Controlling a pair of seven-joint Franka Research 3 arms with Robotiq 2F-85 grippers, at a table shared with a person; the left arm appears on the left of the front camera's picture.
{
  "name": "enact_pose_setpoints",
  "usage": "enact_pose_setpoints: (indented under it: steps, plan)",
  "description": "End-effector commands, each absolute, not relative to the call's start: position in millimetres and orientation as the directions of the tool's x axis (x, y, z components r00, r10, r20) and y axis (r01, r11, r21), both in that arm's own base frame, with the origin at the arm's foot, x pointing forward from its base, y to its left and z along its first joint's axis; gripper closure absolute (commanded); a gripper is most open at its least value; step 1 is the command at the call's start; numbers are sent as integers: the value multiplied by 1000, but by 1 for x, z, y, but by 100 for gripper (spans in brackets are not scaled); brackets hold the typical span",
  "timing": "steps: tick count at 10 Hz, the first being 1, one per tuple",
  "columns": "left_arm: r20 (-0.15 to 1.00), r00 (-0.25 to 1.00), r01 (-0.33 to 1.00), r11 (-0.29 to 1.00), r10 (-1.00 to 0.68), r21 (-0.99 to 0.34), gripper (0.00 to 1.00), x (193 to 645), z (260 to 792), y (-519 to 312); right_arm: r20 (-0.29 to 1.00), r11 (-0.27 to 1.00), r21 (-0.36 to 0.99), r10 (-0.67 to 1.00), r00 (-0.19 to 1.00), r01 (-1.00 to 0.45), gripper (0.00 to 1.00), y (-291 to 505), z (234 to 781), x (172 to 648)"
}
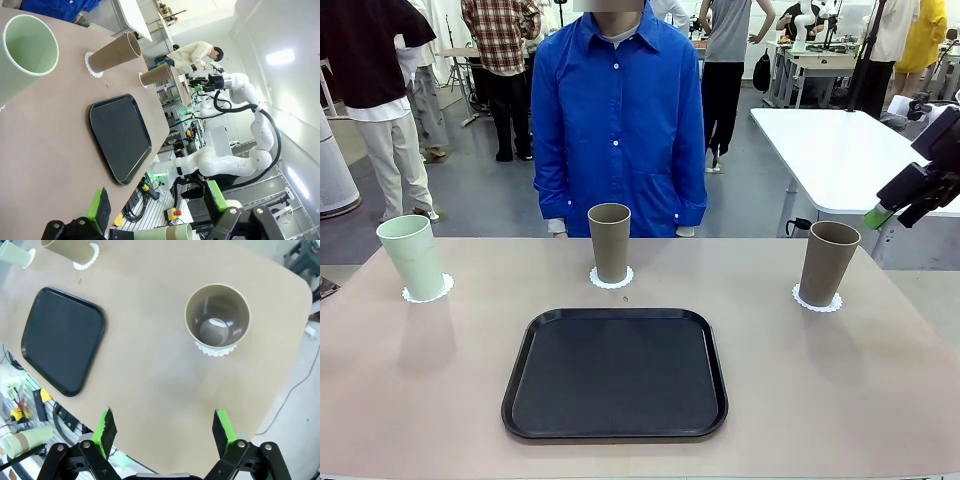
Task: Place coasters on the table and set cups on them.
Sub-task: Take one Reusable plastic cup from the Flat Tray and place it on a coaster set by the human.
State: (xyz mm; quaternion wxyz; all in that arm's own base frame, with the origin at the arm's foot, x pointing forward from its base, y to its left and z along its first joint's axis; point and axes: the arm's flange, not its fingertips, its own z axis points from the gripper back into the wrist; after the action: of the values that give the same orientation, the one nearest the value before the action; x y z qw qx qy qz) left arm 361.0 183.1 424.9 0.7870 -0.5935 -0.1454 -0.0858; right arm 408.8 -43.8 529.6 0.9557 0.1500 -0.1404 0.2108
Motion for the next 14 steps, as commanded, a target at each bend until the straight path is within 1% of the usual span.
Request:
enact_pose_setpoints:
  steps: [1,9,10,11,12,13,14]
  plan:
    - [345,937,321,271,44,-907,0,358,426,182,328,860,215,383,863,-463,0,-44,530,406]
    - [345,937,321,271,44,-907,0,358,426,182,328,860,215,383,863,-463,0,-44,530,406]
    - [345,937,321,271,44,-907,0,358,426,182,337,862,230,364,868,-451,0,-43,530,408]
    - [345,937,321,271,44,-907,0,358,426,182,269,935,156,269,925,-317,0,-65,525,378]
    - [345,937,321,271,44,-907,0,358,426,182,204,948,177,226,952,-263,0,-72,514,360]
    - [345,937,321,271,44,-907,0,358,426,182,164,947,210,213,963,-245,0,-70,500,352]
    - [345,937,321,271,44,-907,0,358,426,182,154,956,197,187,970,-215,0,-71,492,346]
